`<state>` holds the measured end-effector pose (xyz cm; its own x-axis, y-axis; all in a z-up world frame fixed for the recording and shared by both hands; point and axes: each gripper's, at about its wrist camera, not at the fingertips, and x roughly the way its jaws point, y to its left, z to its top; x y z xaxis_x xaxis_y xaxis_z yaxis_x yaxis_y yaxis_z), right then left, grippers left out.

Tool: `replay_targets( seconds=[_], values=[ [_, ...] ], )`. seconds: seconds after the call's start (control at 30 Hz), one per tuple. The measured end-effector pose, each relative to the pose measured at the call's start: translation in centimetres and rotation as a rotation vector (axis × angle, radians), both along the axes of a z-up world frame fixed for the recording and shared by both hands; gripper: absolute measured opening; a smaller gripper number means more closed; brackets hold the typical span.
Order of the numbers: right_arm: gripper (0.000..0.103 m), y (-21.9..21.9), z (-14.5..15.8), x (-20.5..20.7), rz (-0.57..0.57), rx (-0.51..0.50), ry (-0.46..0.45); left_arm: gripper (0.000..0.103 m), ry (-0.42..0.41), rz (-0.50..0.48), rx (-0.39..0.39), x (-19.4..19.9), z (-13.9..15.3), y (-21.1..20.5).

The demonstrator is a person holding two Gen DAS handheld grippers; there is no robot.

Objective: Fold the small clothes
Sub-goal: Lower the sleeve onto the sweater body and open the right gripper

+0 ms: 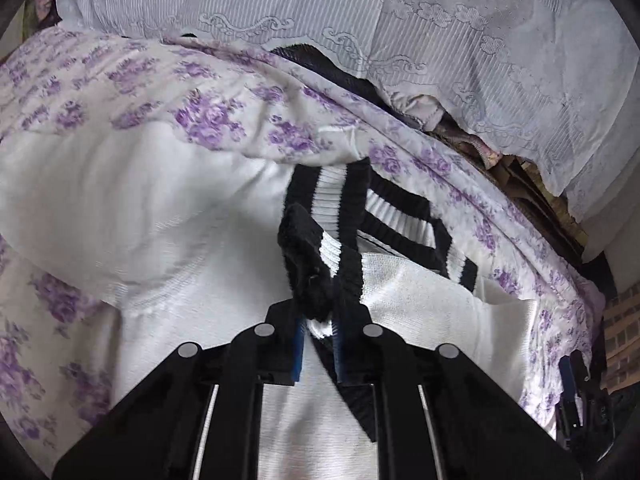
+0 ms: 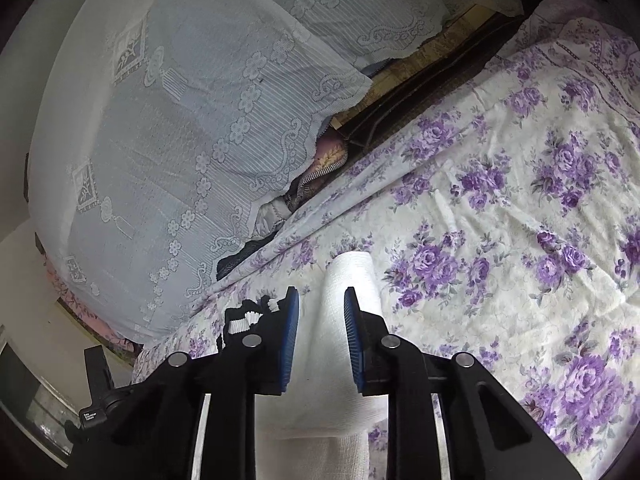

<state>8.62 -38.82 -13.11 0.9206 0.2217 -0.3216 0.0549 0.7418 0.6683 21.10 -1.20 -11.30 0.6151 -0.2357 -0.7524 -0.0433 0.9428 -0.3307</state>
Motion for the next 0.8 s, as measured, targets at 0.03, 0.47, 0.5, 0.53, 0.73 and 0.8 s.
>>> replay_targets(
  seconds=[0.03, 0.47, 0.5, 0.53, 0.73, 0.8],
  values=[
    [0.023, 0.5, -0.1, 0.2, 0.016, -0.011, 0.010, 0.010, 0.003, 0.012, 0.033, 0.2, -0.2, 0.3],
    [0.015, 3.0, -3.3, 3.2, -0.002, -0.227, 0.292, 0.015, 0.015, 0.089, 0.047, -0.8, -3.4, 3.8],
    [0.015, 3.2, -2.4, 2.9, 0.002, -0.234, 0.255, 0.018, 0.013, 0.092, 0.033, -1.0, -3.1, 4.1],
    [0.015, 3.6, -1.5, 3.0, 0.019, -0.238, 0.225, 0.018, 0.004, 0.098, 0.023, -1.2, -2.7, 4.5],
    [0.014, 6.8, -0.3, 8.9, 0.089, -0.349, 0.259, 0.022, -0.120, 0.065, 0.064, -1.9, 0.4, 4.2],
    [0.010, 6.7, -3.6, 11.5, 0.104, -0.315, 0.379, 0.025, -0.131, 0.010, 0.094, -1.5, 0.5, 2.6]
  ],
)
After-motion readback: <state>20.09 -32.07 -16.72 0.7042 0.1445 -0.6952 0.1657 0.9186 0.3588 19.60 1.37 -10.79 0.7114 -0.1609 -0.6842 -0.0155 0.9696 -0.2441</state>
